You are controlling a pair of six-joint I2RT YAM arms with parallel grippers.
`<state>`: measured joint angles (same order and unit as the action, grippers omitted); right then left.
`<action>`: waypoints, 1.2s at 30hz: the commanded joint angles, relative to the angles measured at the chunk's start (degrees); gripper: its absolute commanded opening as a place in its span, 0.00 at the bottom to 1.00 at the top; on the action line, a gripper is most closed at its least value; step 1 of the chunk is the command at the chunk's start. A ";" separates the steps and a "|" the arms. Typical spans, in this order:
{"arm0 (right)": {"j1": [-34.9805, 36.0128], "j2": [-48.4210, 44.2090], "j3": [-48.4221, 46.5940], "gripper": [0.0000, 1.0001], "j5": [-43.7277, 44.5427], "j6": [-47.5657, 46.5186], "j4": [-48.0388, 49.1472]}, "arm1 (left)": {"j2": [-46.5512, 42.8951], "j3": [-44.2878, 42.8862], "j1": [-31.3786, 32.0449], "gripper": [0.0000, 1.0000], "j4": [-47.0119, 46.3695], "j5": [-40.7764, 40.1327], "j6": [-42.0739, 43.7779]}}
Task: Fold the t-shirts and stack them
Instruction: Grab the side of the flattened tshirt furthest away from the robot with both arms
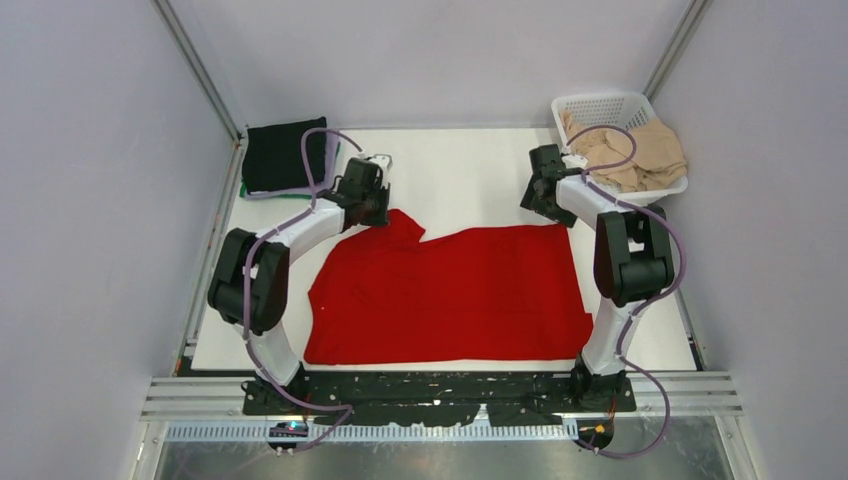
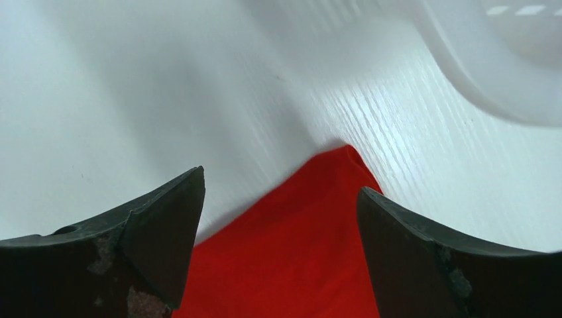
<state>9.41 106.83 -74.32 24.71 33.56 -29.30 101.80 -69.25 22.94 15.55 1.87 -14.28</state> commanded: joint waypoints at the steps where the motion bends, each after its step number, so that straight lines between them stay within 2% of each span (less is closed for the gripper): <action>1: -0.23 4.62 -6.60 0.90 4.30 1.03 -3.11 | -4.09 1.27 0.39 0.00 -5.44 0.49 -0.24; 5: -0.29 5.69 -6.94 0.80 2.53 -0.94 -3.95 | -6.19 3.82 0.44 0.00 -6.37 -0.89 -1.81; 10: -0.29 3.68 -2.74 0.66 2.56 -0.53 -4.17 | -10.24 8.82 0.44 0.00 -9.91 1.68 -3.11; 20: -0.67 2.57 1.13 0.59 3.16 0.38 -5.15 | -17.90 16.03 0.44 0.00 -12.42 2.07 -4.79; 25: -0.71 0.45 3.37 0.39 4.31 1.13 -4.21 | -21.60 18.85 0.44 0.00 -13.87 3.80 -5.25; 28: -0.76 -0.44 4.34 0.35 4.97 1.34 -3.41 | -23.83 21.43 0.44 0.00 -16.89 5.23 -5.44; 32: -0.74 -0.79 3.75 0.25 5.13 0.66 -2.04 | -25.58 22.93 0.44 0.00 -17.77 5.41 -5.34; 36: -0.79 -3.15 4.61 0.08 4.66 -0.56 0.78 | -27.39 24.17 0.44 0.00 -18.04 5.69 -5.95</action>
<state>8.88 108.33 -70.41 27.40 33.54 -31.64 77.67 -46.26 23.20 2.02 6.31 -19.38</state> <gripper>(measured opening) 0.132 0.014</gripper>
